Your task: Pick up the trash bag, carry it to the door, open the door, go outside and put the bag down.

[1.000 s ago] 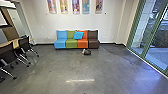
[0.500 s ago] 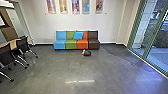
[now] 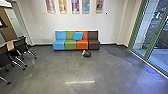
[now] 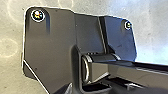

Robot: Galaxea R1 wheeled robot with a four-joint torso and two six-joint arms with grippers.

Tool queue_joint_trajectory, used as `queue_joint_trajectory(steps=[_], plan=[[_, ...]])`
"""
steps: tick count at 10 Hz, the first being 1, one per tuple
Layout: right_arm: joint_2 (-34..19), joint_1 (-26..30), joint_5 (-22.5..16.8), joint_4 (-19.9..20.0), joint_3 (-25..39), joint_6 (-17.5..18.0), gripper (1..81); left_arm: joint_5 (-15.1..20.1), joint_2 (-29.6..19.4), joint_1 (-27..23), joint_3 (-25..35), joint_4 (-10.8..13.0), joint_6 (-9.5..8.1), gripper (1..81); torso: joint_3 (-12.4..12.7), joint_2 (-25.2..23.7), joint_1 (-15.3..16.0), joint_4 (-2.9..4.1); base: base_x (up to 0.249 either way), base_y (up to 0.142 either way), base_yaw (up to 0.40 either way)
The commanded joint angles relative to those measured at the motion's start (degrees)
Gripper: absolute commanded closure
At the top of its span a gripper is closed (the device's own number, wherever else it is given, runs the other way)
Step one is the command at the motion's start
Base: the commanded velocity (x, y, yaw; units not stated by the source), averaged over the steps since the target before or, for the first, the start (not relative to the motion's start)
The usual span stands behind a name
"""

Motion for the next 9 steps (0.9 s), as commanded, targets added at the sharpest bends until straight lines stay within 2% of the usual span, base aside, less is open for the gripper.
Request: queue_joint_trajectory(steps=[1, 9], plan=[[-0.64, 1.91, -3.41, -0.3, 0.7, -0.17, 1.0, 3.11, -0.32, -2.03, 0.48, 0.12, 0.24, 1.0, 0.0, -0.01, 0.0, 0.0, 0.167, 0.0, 0.0], [-0.81, 1.65, -3.32, -0.3, 0.87, -0.17, 1.0, 3.11, -0.41, -2.03, 0.48, -0.06, 0.24, 1.0, 0.0, -0.01, 0.0, 0.0, 0.171, 0.0, 0.0]])
